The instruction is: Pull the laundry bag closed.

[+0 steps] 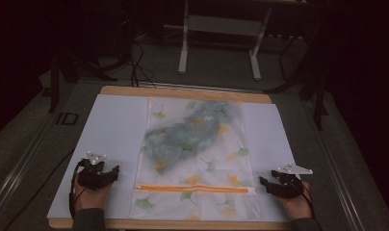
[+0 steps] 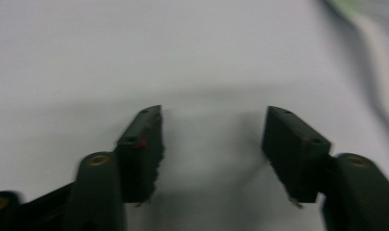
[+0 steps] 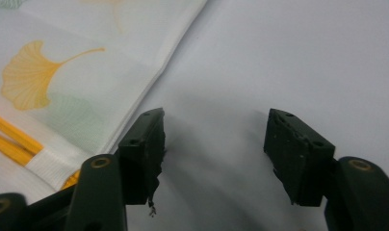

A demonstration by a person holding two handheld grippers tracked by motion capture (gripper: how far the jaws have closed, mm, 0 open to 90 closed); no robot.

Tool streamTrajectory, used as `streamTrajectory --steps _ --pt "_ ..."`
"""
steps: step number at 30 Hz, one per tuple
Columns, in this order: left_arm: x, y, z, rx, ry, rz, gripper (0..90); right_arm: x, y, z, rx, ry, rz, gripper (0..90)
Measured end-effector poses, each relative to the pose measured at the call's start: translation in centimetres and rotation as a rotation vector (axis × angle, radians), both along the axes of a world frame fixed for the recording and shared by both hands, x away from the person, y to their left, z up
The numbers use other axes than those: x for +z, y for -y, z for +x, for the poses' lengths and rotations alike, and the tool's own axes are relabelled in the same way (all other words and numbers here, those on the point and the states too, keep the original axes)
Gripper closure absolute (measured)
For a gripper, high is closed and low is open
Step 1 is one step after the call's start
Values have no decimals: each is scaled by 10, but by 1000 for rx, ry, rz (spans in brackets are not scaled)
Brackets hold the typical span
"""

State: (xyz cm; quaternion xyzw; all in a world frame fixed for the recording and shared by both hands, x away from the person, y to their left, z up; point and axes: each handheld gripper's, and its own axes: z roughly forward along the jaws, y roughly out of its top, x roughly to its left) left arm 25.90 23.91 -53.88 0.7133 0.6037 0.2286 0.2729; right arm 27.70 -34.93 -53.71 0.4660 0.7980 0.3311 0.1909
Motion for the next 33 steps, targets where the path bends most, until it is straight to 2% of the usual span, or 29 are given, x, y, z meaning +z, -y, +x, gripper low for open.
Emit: streamTrajectory --steps 2,3,4,6,9,10,11,14,17,20,23,28,33 --pt "1 2 -1 -35 -1 10 424 0 -1 0 7 0 -2 415" --pt "1 2 -1 -49 -4 1 469 1 -4 0 24 0 -17 428" --pt "2 1 -2 -64 -8 0 469 1 -4 0 24 0 -17 428" --pt "2 1 -3 -69 -6 0 497 1 -5 -1 31 2 -25 430" --pt "5 -2 -7 -109 -9 -6 502 2 -8 -1 52 -1 -36 453" --pt "5 -2 -7 -109 -9 -6 505 3 -8 -1 56 -6 -38 466" --pt "7 -3 -10 -139 -7 -12 508 3 -9 -1 62 -7 -40 470" --pt "6 -4 -11 -179 -19 -31 512 4 -11 -2 73 -8 -48 477" --pt "7 -3 -12 -205 -11 -36 512 6 -13 -2 87 -8 -52 491" --pt "9 1 -15 -236 3 -24 512 7 -16 -3 102 -8 -58 499" --pt "12 3 -17 -279 8 -31 528 9 -19 -4 118 -10 -46 507" --pt "15 7 -19 -304 23 -39 562 15 -25 -3 151 -7 -44 524" --pt "16 10 -23 -325 37 -43 568 20 -32 -2 194 0 -1 528"
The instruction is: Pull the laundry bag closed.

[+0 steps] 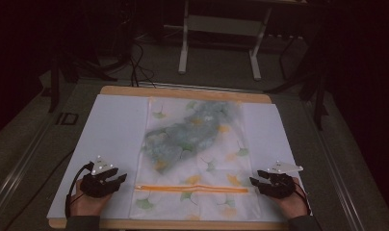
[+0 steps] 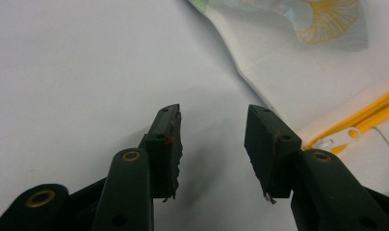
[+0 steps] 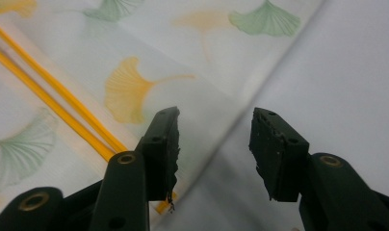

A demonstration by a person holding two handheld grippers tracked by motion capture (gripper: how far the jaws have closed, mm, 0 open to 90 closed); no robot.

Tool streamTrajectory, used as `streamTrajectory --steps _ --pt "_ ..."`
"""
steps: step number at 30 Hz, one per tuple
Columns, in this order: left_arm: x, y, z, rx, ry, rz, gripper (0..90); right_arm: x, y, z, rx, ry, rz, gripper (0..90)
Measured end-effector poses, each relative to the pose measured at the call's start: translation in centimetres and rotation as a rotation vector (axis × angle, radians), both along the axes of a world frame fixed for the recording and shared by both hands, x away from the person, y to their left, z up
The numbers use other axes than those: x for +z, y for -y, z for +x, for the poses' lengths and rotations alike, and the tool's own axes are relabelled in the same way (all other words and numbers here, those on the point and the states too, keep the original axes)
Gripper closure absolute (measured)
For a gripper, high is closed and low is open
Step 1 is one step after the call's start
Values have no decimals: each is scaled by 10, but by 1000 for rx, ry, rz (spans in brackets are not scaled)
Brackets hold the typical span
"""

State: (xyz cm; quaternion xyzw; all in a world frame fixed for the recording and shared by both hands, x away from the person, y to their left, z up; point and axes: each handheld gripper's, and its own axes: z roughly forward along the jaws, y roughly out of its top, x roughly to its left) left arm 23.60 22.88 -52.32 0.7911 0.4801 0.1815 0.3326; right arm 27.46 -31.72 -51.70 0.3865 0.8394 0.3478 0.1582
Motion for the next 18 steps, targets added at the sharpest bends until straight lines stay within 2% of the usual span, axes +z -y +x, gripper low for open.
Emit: streamTrajectory --steps 6,10,13,18 --pt "-1 0 -3 -9 -2 -21 568 5 -12 1 40 3 -15 528" --pt "1 0 -5 -12 16 -8 566 8 -20 2 72 7 -30 539" --pt "1 0 -5 -16 25 -7 547 9 -24 2 86 5 -14 539" --pt "0 0 -4 -17 47 -1 532 8 -34 2 109 5 -23 533"
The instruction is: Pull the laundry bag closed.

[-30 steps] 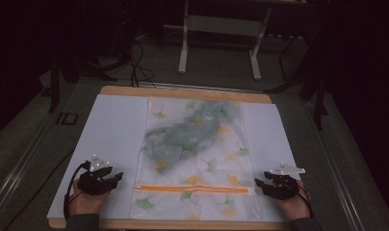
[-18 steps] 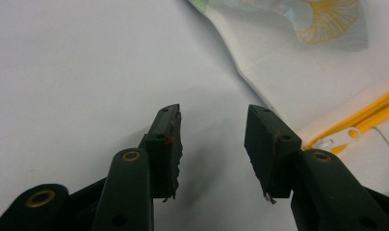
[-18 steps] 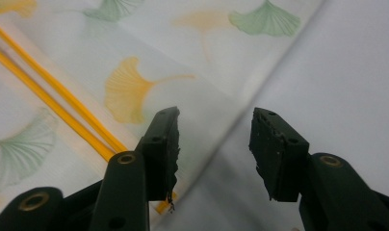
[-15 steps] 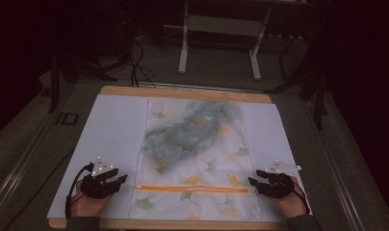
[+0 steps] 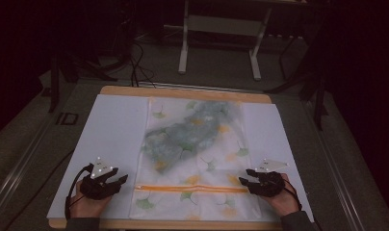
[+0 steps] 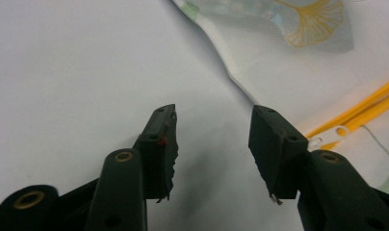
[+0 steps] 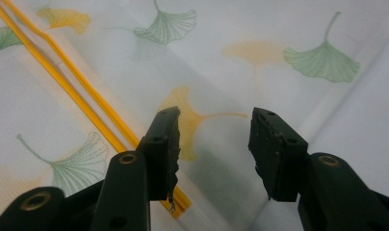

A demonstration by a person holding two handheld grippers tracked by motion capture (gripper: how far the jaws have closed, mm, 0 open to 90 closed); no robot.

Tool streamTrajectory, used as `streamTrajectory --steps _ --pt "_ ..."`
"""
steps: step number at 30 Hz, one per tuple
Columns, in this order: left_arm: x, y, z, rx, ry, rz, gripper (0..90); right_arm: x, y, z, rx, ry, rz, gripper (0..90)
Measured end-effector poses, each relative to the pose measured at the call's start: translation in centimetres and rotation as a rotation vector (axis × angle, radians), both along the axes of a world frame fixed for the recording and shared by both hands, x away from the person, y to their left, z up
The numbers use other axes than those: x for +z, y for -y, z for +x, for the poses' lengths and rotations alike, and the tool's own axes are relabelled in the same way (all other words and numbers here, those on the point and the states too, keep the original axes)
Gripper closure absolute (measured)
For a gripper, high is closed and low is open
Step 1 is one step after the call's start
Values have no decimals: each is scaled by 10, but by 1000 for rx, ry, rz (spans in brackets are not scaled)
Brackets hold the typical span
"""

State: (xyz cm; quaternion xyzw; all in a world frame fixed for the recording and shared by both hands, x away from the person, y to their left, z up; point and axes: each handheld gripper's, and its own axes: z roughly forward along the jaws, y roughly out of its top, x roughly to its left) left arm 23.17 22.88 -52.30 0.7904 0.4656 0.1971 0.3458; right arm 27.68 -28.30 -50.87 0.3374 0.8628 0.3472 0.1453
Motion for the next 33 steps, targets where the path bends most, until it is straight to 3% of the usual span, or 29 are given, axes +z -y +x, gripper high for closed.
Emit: streamTrajectory --steps 4,13,24,33 --pt "2 -3 -1 9 30 -11 538 -2 -7 1 23 -6 -11 530" --pt "2 -10 -1 19 54 -42 525 0 -22 3 62 -8 -28 526" --pt "3 -10 1 19 -7 -22 549 2 -43 5 120 -18 -34 524" --pt "2 -10 2 3 -15 -22 547 3 -59 5 164 -23 -39 521"
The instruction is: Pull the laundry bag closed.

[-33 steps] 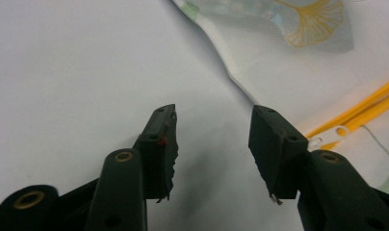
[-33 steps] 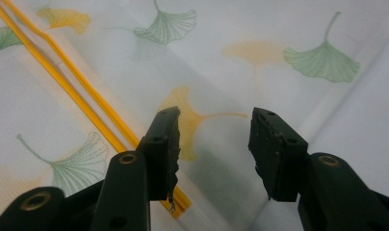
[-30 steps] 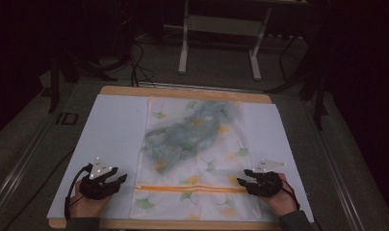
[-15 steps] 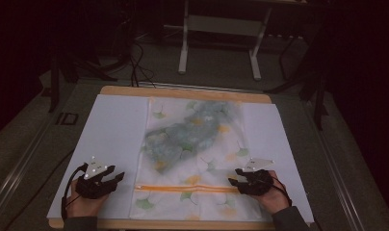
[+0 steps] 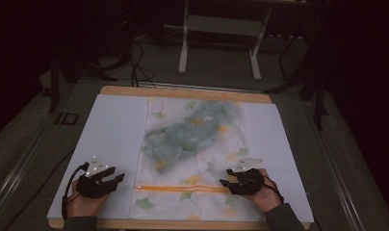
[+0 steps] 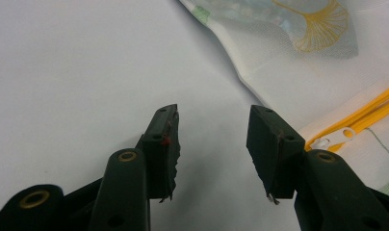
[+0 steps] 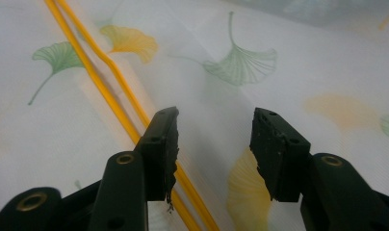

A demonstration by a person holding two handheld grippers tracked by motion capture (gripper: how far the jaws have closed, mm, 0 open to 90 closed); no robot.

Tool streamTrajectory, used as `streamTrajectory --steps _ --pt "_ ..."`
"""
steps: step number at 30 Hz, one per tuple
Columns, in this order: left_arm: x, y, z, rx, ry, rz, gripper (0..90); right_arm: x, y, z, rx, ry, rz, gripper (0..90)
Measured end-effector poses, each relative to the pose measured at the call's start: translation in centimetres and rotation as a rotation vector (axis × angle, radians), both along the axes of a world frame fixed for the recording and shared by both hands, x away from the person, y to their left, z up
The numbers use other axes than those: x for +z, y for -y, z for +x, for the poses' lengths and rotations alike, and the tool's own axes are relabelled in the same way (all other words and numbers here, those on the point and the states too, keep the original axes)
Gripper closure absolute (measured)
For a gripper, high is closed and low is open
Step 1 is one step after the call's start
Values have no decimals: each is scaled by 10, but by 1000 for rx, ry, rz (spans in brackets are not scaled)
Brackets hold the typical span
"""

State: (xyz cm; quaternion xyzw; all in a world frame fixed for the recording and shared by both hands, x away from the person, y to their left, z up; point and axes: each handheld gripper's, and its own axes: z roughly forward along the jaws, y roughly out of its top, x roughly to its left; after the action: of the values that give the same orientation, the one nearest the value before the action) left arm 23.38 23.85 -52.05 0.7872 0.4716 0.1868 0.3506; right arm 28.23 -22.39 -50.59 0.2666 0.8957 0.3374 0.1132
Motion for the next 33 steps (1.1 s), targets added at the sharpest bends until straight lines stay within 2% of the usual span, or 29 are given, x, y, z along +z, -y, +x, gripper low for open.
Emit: streamTrajectory --steps 8,19,33 --pt "0 -1 0 -19 -4 -1 551 -1 -21 0 58 -3 -22 520" --pt "-1 0 0 -35 10 6 567 -1 -48 -1 129 1 -39 515" --pt "-1 1 1 -45 0 9 547 -2 -74 3 181 6 -40 531"
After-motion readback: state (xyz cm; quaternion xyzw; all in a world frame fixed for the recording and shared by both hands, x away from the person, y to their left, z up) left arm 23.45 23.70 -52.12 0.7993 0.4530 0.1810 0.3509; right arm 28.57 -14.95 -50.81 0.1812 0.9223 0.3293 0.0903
